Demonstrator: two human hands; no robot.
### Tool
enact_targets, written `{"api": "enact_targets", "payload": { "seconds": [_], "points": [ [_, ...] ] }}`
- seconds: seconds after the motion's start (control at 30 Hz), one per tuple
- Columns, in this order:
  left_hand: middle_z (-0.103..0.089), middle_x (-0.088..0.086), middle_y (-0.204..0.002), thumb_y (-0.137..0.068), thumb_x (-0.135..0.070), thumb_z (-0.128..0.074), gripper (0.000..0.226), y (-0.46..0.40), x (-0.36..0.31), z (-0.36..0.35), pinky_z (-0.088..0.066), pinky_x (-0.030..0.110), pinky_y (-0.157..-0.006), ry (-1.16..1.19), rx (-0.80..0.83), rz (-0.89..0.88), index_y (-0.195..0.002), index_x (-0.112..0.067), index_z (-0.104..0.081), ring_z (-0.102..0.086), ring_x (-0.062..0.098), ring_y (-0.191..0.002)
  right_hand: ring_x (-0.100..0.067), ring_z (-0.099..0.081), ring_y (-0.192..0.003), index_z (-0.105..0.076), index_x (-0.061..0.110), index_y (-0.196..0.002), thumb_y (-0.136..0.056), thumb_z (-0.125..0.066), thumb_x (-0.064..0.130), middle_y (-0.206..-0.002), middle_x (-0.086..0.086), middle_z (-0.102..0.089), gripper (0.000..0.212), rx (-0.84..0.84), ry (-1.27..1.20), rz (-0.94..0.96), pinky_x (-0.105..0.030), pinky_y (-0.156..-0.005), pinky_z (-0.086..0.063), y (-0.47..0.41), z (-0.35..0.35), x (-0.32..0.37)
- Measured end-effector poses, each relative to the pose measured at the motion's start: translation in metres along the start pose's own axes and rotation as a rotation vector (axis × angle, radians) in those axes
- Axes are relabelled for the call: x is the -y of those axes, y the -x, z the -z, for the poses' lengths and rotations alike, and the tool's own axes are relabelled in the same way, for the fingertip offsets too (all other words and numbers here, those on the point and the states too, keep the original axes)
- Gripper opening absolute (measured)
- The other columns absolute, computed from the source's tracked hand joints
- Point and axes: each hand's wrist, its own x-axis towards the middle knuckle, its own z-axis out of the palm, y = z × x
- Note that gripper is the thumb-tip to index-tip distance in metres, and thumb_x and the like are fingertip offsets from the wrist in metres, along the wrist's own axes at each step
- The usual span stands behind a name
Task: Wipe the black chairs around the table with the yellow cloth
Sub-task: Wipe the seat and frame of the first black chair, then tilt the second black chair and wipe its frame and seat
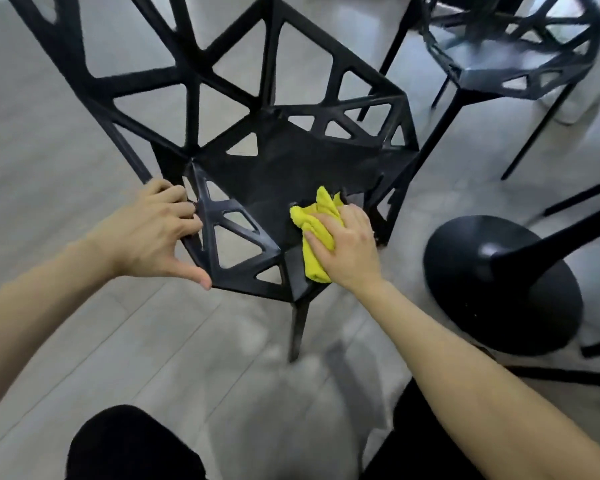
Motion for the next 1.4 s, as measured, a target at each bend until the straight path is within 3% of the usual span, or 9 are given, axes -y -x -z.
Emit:
{"api": "enact_targets", "payload": {
  "seconds": [0.3, 0.57, 0.67, 0.73, 0.9, 0.97, 1.1, 1.23, 1.4],
  "points": [
    [-0.067, 0.002, -0.081, -0.065, -0.113, -0.035, 0.108, 0.006, -0.162, 0.039, -0.038, 0.052, -0.102, 0.196, 0.249, 0.334, -0.075, -0.012, -0.072, -0.053, 0.031, -0.093, -0.027, -0.062, -0.118, -0.064, 0.031, -0.139, -0.099, -0.061, 0.061, -0.120, 0.000, -0.068, 0.050, 0.412, -0.248, -0.639, -0.039, -0.097, -0.048, 0.055, 0.136, 0.032],
    [-0.071, 0.005, -0.123, -0.083, -0.098, -0.033, 0.098, -0.082, -0.282, 0.102, -0.030, 0.052, -0.111, 0.285, 0.658, 0.506, -0.120, -0.017, -0.074, -0.052, 0.030, -0.126, -0.018, -0.058, -0.104, -0.047, 0.018, -0.130, -0.094, -0.073, 0.056, -0.116, 0.003, -0.060, 0.058, 0.185, -0.481, -1.575, -0.034, -0.088, -0.043, 0.124, 0.323, 0.067],
    [-0.051, 0.013, -0.152, -0.099, -0.053, -0.058, 0.064, -0.116, -0.291, 0.148, -0.034, 0.053, -0.120, 0.500, 0.712, 0.251, -0.149, -0.015, -0.052, -0.040, 0.035, -0.145, -0.020, -0.063, -0.098, -0.050, 0.014, -0.117, -0.088, -0.074, 0.059, -0.106, 0.002, -0.060, 0.058, 0.173, -0.533, -1.695, -0.036, -0.084, -0.050, 0.142, 0.379, 0.085],
    [-0.041, 0.007, -0.161, -0.084, -0.031, -0.070, 0.082, -0.114, -0.296, 0.207, -0.036, 0.049, -0.124, 0.751, 0.571, -0.058, -0.160, -0.022, -0.041, -0.032, 0.029, -0.152, -0.023, -0.070, -0.097, -0.055, 0.014, -0.110, -0.088, -0.072, 0.058, -0.107, -0.002, -0.066, 0.052, 0.203, -0.618, -1.757, -0.040, -0.082, -0.056, 0.146, 0.418, 0.108],
    [-0.072, -0.011, -0.135, -0.084, -0.026, -0.080, 0.052, -0.067, -0.312, 0.356, -0.041, 0.021, -0.113, 1.251, 0.368, -0.293, -0.136, -0.030, -0.072, -0.058, 0.007, -0.133, -0.022, -0.075, -0.084, -0.073, 0.013, -0.127, -0.096, -0.068, 0.048, -0.104, -0.011, -0.078, 0.046, 0.152, -1.081, -1.767, -0.036, -0.065, -0.059, 0.150, 0.498, 0.180],
    [-0.077, -0.014, -0.103, -0.094, -0.023, -0.073, 0.018, -0.059, -0.317, 0.390, -0.050, 0.025, -0.090, 1.333, 0.306, -0.141, -0.107, -0.034, -0.078, -0.068, 0.007, -0.102, -0.021, -0.074, -0.092, -0.076, 0.027, -0.125, -0.096, -0.061, 0.065, -0.110, -0.008, -0.077, 0.050, 0.209, -1.100, -1.667, -0.037, -0.076, -0.059, 0.154, 0.522, 0.205],
    [-0.066, -0.015, -0.075, -0.103, -0.045, -0.064, 0.021, -0.057, -0.331, 0.433, -0.048, 0.035, -0.067, 1.223, 0.352, -0.080, -0.084, -0.037, -0.061, -0.061, 0.007, -0.072, -0.011, -0.070, -0.115, -0.073, 0.049, -0.118, -0.084, -0.044, 0.094, -0.118, 0.014, -0.077, 0.064, 0.147, -0.744, -1.437, -0.046, -0.110, -0.051, 0.165, 0.576, 0.239],
    [-0.066, -0.006, -0.077, -0.093, -0.064, -0.058, 0.036, -0.059, -0.355, 0.474, -0.056, 0.048, -0.072, 1.101, 0.384, -0.210, -0.088, -0.028, -0.060, -0.064, 0.017, -0.076, -0.004, -0.067, -0.096, -0.069, 0.036, -0.118, -0.087, -0.080, 0.054, -0.103, 0.015, -0.074, 0.038, 0.079, -0.406, -1.170, -0.029, -0.086, -0.054, 0.181, 0.627, 0.250],
    [-0.070, -0.015, -0.093, -0.072, -0.047, -0.078, 0.036, -0.065, -0.383, 0.488, -0.057, 0.037, -0.072, 0.872, 0.537, -0.286, -0.106, -0.041, -0.066, -0.069, 0.014, -0.090, -0.010, -0.064, -0.085, -0.065, 0.032, -0.103, -0.092, -0.072, 0.016, -0.089, 0.013, -0.070, 0.020, 0.026, -0.312, -0.999, -0.029, -0.076, -0.051, 0.218, 0.694, 0.224]
  ]
}}
